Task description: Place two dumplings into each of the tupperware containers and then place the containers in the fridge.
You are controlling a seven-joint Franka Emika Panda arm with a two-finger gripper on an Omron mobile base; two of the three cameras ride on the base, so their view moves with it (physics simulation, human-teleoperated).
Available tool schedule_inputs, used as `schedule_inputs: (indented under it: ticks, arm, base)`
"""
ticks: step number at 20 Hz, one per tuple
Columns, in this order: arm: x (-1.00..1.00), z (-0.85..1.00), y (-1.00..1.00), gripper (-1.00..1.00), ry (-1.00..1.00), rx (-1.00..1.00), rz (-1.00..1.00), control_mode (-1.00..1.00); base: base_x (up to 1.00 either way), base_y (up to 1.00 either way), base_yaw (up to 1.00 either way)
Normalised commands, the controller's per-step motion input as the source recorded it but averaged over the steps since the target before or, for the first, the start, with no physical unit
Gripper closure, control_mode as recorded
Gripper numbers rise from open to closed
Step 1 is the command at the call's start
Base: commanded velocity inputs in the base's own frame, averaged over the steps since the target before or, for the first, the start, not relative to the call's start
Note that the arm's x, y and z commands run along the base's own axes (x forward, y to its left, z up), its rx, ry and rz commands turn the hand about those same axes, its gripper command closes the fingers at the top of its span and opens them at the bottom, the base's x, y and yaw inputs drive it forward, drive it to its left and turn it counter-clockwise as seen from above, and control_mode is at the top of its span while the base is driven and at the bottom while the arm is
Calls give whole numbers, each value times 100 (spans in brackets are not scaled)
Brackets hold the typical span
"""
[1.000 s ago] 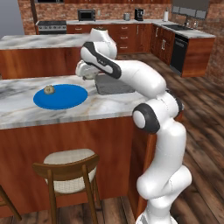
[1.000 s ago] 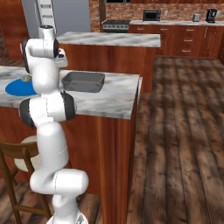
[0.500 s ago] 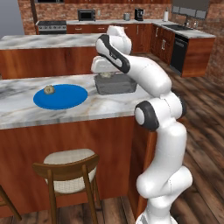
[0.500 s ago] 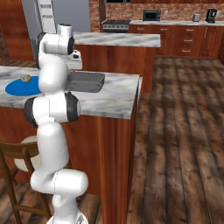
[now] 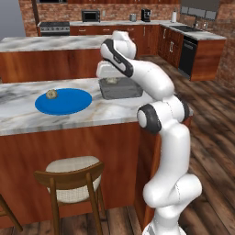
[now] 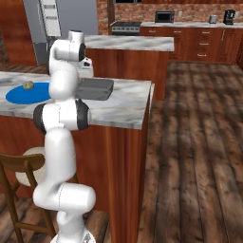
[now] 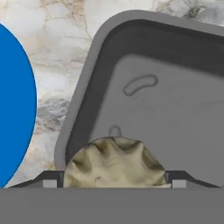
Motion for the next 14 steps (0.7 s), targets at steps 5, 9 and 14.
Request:
schedule_inputs:
  ticks: [5, 9, 14]
  arm:
    - [17, -26, -7, 100, 0, -5, -6, -100]
    - [14, -24, -5, 100, 0, -4, -5, -100]
    - [12, -14, 0, -100, 0, -3, -4, -100]
  base:
    - [0, 0, 0]
    - [0, 0, 0]
    - [0, 0, 0]
